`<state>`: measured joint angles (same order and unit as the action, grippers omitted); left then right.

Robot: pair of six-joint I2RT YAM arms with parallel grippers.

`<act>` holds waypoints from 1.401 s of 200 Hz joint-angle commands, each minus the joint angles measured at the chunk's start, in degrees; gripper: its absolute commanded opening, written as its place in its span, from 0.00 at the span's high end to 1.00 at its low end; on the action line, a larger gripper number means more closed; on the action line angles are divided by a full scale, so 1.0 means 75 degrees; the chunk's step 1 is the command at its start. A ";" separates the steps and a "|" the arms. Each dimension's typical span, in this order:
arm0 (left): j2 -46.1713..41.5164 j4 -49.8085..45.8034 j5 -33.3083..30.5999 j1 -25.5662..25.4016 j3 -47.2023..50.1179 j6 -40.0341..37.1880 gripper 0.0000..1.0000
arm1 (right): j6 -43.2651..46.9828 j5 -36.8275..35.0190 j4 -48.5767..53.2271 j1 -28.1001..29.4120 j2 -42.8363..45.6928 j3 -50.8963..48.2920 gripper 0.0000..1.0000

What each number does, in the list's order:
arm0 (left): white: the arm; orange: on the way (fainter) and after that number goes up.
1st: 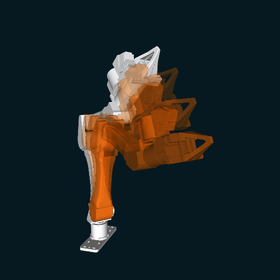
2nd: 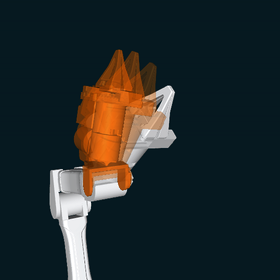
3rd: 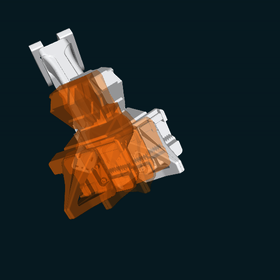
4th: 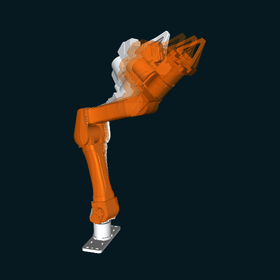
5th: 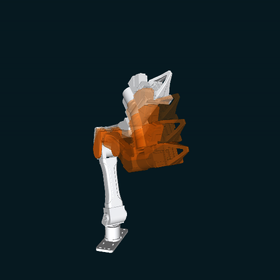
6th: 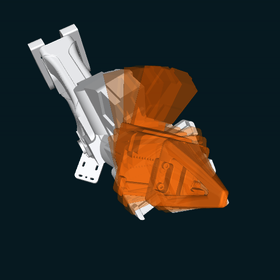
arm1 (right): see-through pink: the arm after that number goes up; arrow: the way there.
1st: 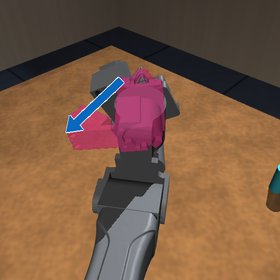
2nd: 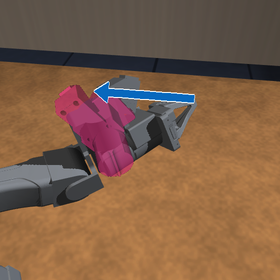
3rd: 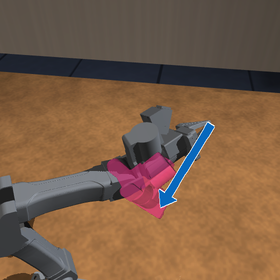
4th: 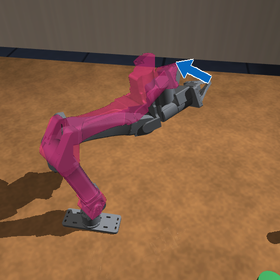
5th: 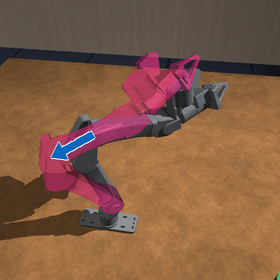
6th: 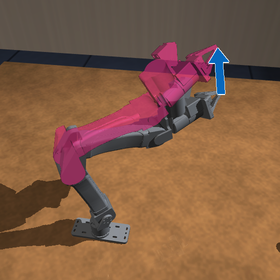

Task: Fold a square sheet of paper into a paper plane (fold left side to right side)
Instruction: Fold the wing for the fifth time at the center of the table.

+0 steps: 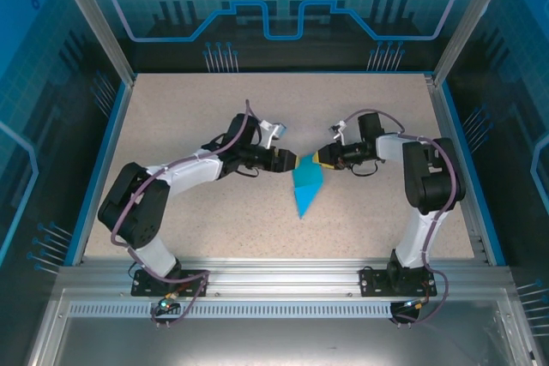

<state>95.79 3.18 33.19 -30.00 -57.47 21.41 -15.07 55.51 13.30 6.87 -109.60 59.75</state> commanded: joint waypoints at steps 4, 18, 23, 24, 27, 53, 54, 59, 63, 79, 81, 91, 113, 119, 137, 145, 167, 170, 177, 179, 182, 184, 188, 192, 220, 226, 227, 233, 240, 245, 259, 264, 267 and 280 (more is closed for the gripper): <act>-0.0463 -0.0757 -0.0840 -0.0462 -0.0119 -0.0529 0.40 | 0.0145 -0.0160 0.0541 0.0083 -0.0070 0.0208 0.73; -0.0522 -0.1240 -0.1349 -0.0930 -0.0299 -0.0727 0.40 | 0.0025 -0.0176 0.0591 0.0091 -0.0062 0.0206 0.77; -0.0537 -0.1458 -0.1616 -0.1138 -0.0384 -0.0819 0.40 | -0.0018 -0.0176 0.0620 0.0089 -0.0053 0.0196 0.79; -0.0537 -0.1515 -0.1673 -0.1177 -0.0397 -0.0835 0.40 | -0.0024 -0.0176 0.0625 0.0091 -0.0050 0.0193 0.80; -0.0540 -0.1655 -0.1847 -0.1301 -0.0449 -0.0893 0.39 | -0.0052 -0.0178 0.0634 0.0085 -0.0047 0.0198 0.81; -0.0549 -0.2207 -0.2938 -0.2184 -0.0583 -0.1003 0.37 | -0.0455 -0.0297 0.0672 0.0077 0.0026 0.0111 0.91; -0.0549 -0.2200 -0.2961 -0.2215 -0.0579 -0.0991 0.36 | -0.0471 -0.0292 0.0668 0.0078 0.0025 0.0116 0.91; -0.0549 -0.2159 -0.3003 -0.2309 -0.0538 -0.0943 0.36 | -0.0543 -0.0274 0.0623 0.0060 0.0044 0.0097 0.92; -0.0549 -0.2121 -0.3042 -0.2366 -0.0502 -0.0906 0.36 | -0.0601 -0.0254 0.0559 0.0058 0.0055 0.0078 0.92; -0.0521 -0.1966 -0.3172 -0.2509 -0.0421 -0.0805 0.35 | -0.0816 -0.0148 0.0311 0.0063 0.0091 -0.0043 0.92; -0.0519 -0.1961 -0.3201 -0.2523 -0.0422 -0.0804 0.35 | -0.0856 -0.0141 0.0286 0.0061 0.0084 -0.0053 0.92; -0.0442 -0.1968 -0.3322 -0.2616 -0.0483 -0.0831 0.34 | -0.0956 -0.0083 0.0231 0.0059 0.0055 -0.0067 0.92; -0.0137 -0.2132 -0.3837 -0.2927 -0.0802 -0.1003 0.33 | -0.1143 -0.0114 0.0220 0.0056 0.0069 -0.0109 0.92; -0.0029 -0.2222 -0.4087 -0.3053 -0.0910 -0.1056 0.33 | -0.1262 -0.0163 0.0228 0.0059 0.0103 -0.0132 0.92; 0.0282 -0.2539 -0.4902 -0.3399 -0.1268 -0.1271 0.30 | -0.1640 -0.0342 0.0324 0.0043 0.0135 -0.0165 0.93; 0.0431 -0.2695 -0.5321 -0.3518 -0.1411 -0.1331 0.29 | -0.1802 -0.0388 0.0324 0.0034 0.0150 -0.0178 0.93; 0.0925 -0.3085 -0.6201 -0.3755 -0.1807 -0.1411 0.27 | -0.1940 -0.0466 0.0427 0.0044 0.0143 -0.0156 0.94; 0.0998 -0.3146 -0.6270 -0.3783 -0.1872 -0.1430 0.27 | -0.1940 -0.0477 0.0459 0.0043 0.0143 -0.0150 0.94; 0.1174 -0.3284 -0.6459 -0.3855 -0.2025 -0.1439 0.27 | -0.1951 -0.0516 0.0499 0.0041 0.0140 -0.0135 0.94; 0.1221 -0.3319 -0.6527 -0.3885 -0.2069 -0.1446 0.27 | -0.1957 -0.0521 0.0509 0.0041 0.0141 -0.0129 0.94; 0.1298 -0.3370 -0.6635 -0.3919 -0.2136 -0.1448 0.27 | -0.1973 -0.0532 0.0508 0.0038 0.0126 -0.0128 0.94; 0.1360 -0.3416 -0.6683 -0.3948 -0.2190 -0.1451 0.27 | -0.1983 -0.0539 0.0511 0.0040 0.0126 -0.0127 0.93; 0.1465 -0.3498 -0.6770 -0.3991 -0.2282 -0.1461 0.27 | -0.2019 -0.0541 0.0510 0.0033 0.0123 -0.0130 0.94; 0.1565 -0.3578 -0.6887 -0.4034 -0.2377 -0.1474 0.27 | -0.2049 -0.0560 0.0492 0.0042 0.0111 -0.0143 0.94; 0.2165 -0.4166 -0.7704 -0.4252 -0.2915 -0.1374 0.27 | -0.2145 -0.0655 0.0465 0.0034 0.0107 -0.0165 0.94; 0.2257 -0.4266 -0.7836 -0.4282 -0.2979 -0.1346 0.28 | -0.2163 -0.0668 0.0471 0.0043 0.0099 -0.0167 0.94; 0.2266 -0.4285 -0.7853 -0.4290 -0.2990 -0.1345 0.28 | -0.2168 -0.0671 0.0468 0.0044 0.0097 -0.0170 0.94; 0.2345 -0.4381 -0.7997 -0.4332 -0.3049 -0.1325 0.28 | -0.2174 -0.0679 0.0465 0.0039 0.0094 -0.0163 0.94; 0.2439 -0.4503 -0.8165 -0.4361 -0.3106 -0.1277 0.29 | -0.2187 -0.0689 0.0458 0.0036 0.0075 -0.0162 0.94; 0.2496 -0.4572 -0.8249 -0.4378 -0.3140 -0.1244 0.29 | -0.2199 -0.0707 0.0453 0.0037 0.0061 -0.0159 0.94; 0.2633 -0.4686 -0.8372 -0.4396 -0.3204 -0.1181 0.31 | -0.2231 -0.0756 0.0430 0.0040 0.0057 -0.0154 0.94; 0.2675 -0.4700 -0.8374 -0.4402 -0.3205 -0.1167 0.31 | -0.2243 -0.0765 0.0420 0.0033 0.0049 -0.0164 0.94; 0.2693 -0.4714 -0.8374 -0.4402 -0.3210 -0.1167 0.32 | -0.2259 -0.0769 0.0409 0.0040 0.0044 -0.0162 0.94; 0.2772 -0.4725 -0.8351 -0.4414 -0.3235 -0.1164 0.34 | -0.2277 -0.0781 0.0406 0.0043 0.0025 -0.0170 0.94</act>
<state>114.89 -28.73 -25.98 -62.65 -79.48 12.03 -30.98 49.98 15.59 6.87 -109.71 58.92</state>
